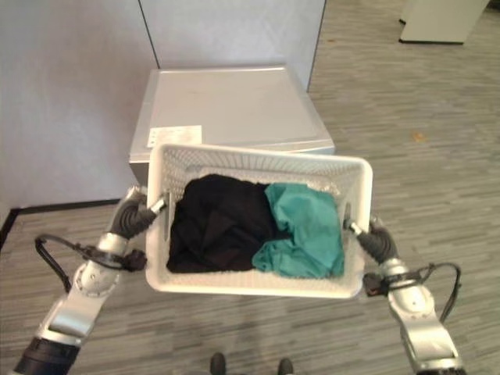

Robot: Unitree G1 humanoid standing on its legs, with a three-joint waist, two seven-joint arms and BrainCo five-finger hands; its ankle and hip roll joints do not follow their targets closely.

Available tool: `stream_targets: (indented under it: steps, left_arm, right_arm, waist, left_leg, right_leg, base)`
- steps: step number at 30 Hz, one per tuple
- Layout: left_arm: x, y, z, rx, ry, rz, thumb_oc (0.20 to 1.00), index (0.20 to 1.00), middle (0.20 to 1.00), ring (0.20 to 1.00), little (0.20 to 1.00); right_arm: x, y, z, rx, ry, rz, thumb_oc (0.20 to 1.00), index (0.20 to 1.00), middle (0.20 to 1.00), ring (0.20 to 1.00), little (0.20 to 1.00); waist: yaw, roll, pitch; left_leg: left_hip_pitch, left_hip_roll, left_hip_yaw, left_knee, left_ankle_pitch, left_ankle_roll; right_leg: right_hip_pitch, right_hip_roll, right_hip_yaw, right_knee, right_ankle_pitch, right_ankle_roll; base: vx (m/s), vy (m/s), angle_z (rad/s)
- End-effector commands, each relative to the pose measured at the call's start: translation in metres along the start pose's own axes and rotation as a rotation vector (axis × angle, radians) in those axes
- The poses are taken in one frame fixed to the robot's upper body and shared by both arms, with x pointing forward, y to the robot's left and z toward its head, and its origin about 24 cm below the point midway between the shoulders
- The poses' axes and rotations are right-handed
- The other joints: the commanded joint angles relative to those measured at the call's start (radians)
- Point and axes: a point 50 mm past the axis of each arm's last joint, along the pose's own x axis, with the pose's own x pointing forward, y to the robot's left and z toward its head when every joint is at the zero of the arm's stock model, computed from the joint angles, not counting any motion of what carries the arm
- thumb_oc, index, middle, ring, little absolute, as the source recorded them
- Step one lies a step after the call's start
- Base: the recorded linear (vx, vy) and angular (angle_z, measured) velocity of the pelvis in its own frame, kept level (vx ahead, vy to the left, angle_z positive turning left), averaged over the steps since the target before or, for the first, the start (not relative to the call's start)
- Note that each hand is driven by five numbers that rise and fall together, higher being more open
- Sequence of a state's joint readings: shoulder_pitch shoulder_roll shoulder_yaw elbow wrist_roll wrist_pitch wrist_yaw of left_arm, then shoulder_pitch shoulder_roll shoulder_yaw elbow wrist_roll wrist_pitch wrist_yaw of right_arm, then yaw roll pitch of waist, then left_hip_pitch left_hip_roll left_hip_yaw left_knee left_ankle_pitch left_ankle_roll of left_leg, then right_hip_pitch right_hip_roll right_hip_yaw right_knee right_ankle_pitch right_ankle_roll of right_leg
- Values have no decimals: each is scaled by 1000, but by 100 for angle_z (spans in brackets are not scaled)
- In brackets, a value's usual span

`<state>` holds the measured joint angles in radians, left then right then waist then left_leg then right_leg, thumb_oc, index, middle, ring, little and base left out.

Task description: Grab the laundry basket,head to the washer,open it,put in the laundry and shut it.

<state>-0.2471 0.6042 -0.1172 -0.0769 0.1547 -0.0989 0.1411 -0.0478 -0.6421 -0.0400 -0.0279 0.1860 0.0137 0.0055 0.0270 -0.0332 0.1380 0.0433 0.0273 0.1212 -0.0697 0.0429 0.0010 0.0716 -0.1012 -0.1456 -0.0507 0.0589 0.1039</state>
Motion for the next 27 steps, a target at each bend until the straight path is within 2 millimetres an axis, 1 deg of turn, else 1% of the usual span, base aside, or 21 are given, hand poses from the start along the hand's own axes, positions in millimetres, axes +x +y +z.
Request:
stream_targets:
  steps: [1, 2, 5, 7, 8, 9, 10, 11, 13, 14, 16, 17, 18, 19, 20, 21, 22, 24, 25, 26, 27]
  left_arm:
    - [37, 39, 7, 34, -52, 152, 200, 200, 200, 200, 200]
    - [55, 25, 17, 6, -76, 115, 200, 200, 200, 200, 200]
    - [67, 24, 20, -12, -73, 112, 200, 200, 200, 200, 200]
    - [75, 23, 24, -12, -82, 110, 200, 200, 200, 200, 200]
    - [82, 21, 29, -13, -92, 103, 200, 200, 200, 200, 200]
    - [82, 21, 29, -14, -93, 104, 200, 200, 200, 200, 200]
    - [84, 19, 31, -7, -98, 99, 200, 200, 200, 200, 200]
    - [87, 17, 33, 0, -107, 101, 200, 200, 200, 200, 200]
    - [87, 15, 32, 1, -102, 98, 200, 200, 200, 200, 200]
    - [85, 7, 30, -13, -93, 71, 200, 200, 200, 200, 200]
    - [84, 0, 28, -27, -83, 51, 200, 200, 200, 200, 200]
    - [81, -6, 24, -46, -67, 32, 200, 200, 200, 200, 200]
    - [81, -6, 24, -47, -67, 32, 200, 200, 200, 200, 200]
    - [78, -10, 21, -63, -49, 24, 200, 200, 200, 200, 200]
    - [76, -11, 18, -78, -35, 20, 200, 200, 200, 200, 200]
    - [73, -8, 15, -82, -26, 21, 200, 200, 200, 200, 200]
    - [72, -8, 15, -82, -25, 20, 200, 200, 200, 200, 200]
    - [73, 0, 14, -79, -24, 45, 200, 200, 200, 200, 200]
    - [73, 0, 14, -79, -24, 45, 200, 200, 200, 200, 200]
    - [78, 5, 22, -80, -52, 67, 200, 200, 200, 200, 200]
    - [78, 5, 22, -80, -52, 66, 200, 200, 200, 200, 200]
  right_arm:
    - [13, -36, 25, 47, -132, -93, 200, 200, 200, 200, 200]
    - [23, -27, 28, 82, -129, -33, 200, 200, 200, 200, 200]
    - [33, -24, 36, 102, -142, 8, 200, 200, 200, 200, 200]
    - [38, -24, 39, 105, -135, 31, 200, 200, 200, 200, 200]
    - [43, -32, 45, 79, -142, 29, 200, 200, 200, 200, 200]
    - [43, -33, 46, 79, -143, 28, 200, 200, 200, 200, 200]
    - [44, -37, 48, 72, -148, 24, 200, 200, 200, 200, 200]
    - [44, -46, 51, 50, -151, 0, 200, 200, 200, 200, 200]
    - [43, -48, 51, 41, -147, -6, 200, 200, 200, 200, 200]
    - [39, -55, 48, 35, -134, -21, 200, 200, 200, 200, 200]
    - [36, -59, 45, 32, -118, -31, 200, 200, 200, 200, 200]
    - [30, -68, 47, 25, -128, -54, 200, 200, 200, 200, 200]
    - [29, -68, 46, 25, -127, -54, 200, 200, 200, 200, 200]
    - [27, -71, 46, 28, -131, -62, 200, 200, 200, 200, 200]
    - [24, -73, 47, 33, -135, -75, 200, 200, 200, 200, 200]
    - [20, -74, 50, 43, -158, -68, 200, 200, 200, 200, 200]
    - [20, -74, 50, 44, -158, -68, 200, 200, 200, 200, 200]
    - [21, -72, 56, 55, -185, -62, 200, 200, 200, 200, 200]
    - [21, -72, 56, 55, -185, -62, 200, 200, 200, 200, 200]
    - [19, -73, 56, 54, -184, -56, 200, 200, 200, 200, 200]
    - [18, -73, 56, 54, -183, -57, 200, 200, 200, 200, 200]
  waist:
    - [14, -17, -65]
    - [0, -9, -33]
    - [-10, 7, -14]
    - [-22, 12, -10]
    - [-35, 12, -9]
    - [-37, 15, -7]
    - [-42, 14, -4]
    - [-52, 11, 0]
    - [-58, 10, 0]
    - [-66, -13, -7]
    - [-71, -28, -18]
    - [-78, -38, -39]
    - [-81, -36, -40]
    - [-86, -37, -54]
    - [-90, -40, -64]
    - [-92, -51, -76]
    - [-95, -50, -77]
    - [-81, -83, -56]
    - [-82, -81, -55]
    - [-87, -97, -46]
    - [-86, -98, -46]
  left_leg:
    - [-37, -9, -32, 178, -205, 35]
    - [-23, -21, -62, 193, -212, 54]
    - [-6, -21, -73, 191, -217, 62]
    - [22, -26, -93, 170, -220, 56]
    - [37, -29, -123, 158, -224, 43]
    - [39, -27, -125, 157, -224, 42]
    - [44, -28, -138, 161, -234, 35]
    - [55, -30, -167, 180, -260, 24]
    - [61, -31, -181, 191, -275, 21]
    - [78, -35, -201, 197, -284, 4]
    - [93, -28, -222, 195, -289, -10]
    - [118, 16, -250, 192, -271, -32]
    - [119, 19, -254, 190, -270, -33]
    - [127, 51, -269, 188, -250, -50]
    - [121, 77, -277, 204, -213, -67]
    - [77, 107, -290, 298, -125, -84]
    - [72, 107, -294, 304, -128, -85]
    - [-41, 109, -297, 515, -62, -61]
    - [-46, 110, -299, 524, -67, -61]
    - [-87, 148, -245, 448, -67, -56]
    - [-82, 147, -243, 440, -65, -56]
  right_leg:
    - [-82, -92, -2, 289, -98, 70]
    - [-154, -74, 36, 463, -60, 76]
    - [-216, -53, 51, 548, -69, 77]
    - [-244, -44, 63, 482, -88, 58]
    - [-266, -49, 110, 360, -93, 57]
    - [-260, -47, 107, 351, -90, 57]
    - [-257, -60, 130, 262, -75, 61]
    - [-281, -97, 174, 168, -22, 74]
    - [-281, -105, 191, 137, 2, 79]
    - [-271, -104, 227, 141, 16, 84]
    - [-261, -93, 242, 161, 9, 86]
    - [-247, -69, 222, 185, -4, 80]
    - [-246, -67, 217, 185, -5, 79]
    - [-236, -44, 197, 193, -25, 69]
    - [-222, -22, 180, 193, -44, 57]
    - [-179, 10, 136, 171, -60, 27]
    - [-177, 10, 132, 168, -58, 27]
    - [-113, 42, 131, 130, -77, -13]
    - [-112, 44, 130, 129, -77, -13]
    - [-92, 41, 118, 116, -95, -18]
    - [-91, 40, 119, 115, -95, -18]
  base:
    - [11, 179, 15]
    - [-11, 86, 22]
    - [28, 78, 41]
    - [186, -38, 4]
    - [193, -85, 3]
    - [196, -107, 18]
    - [232, -159, 38]
    - [229, -157, 48]
    - [242, -175, 57]
    - [235, -188, 61]
    - [279, -298, 86]
    - [297, -346, 106]
    - [291, -363, 117]
    - [208, -270, 84]
    - [365, -513, 77]
    - [251, -378, 39]
    - [205, -356, 42]
    - [104, -276, 23]
    - [63, -229, -10]
    - [11, -60, -16]
    - [43, -67, 15]
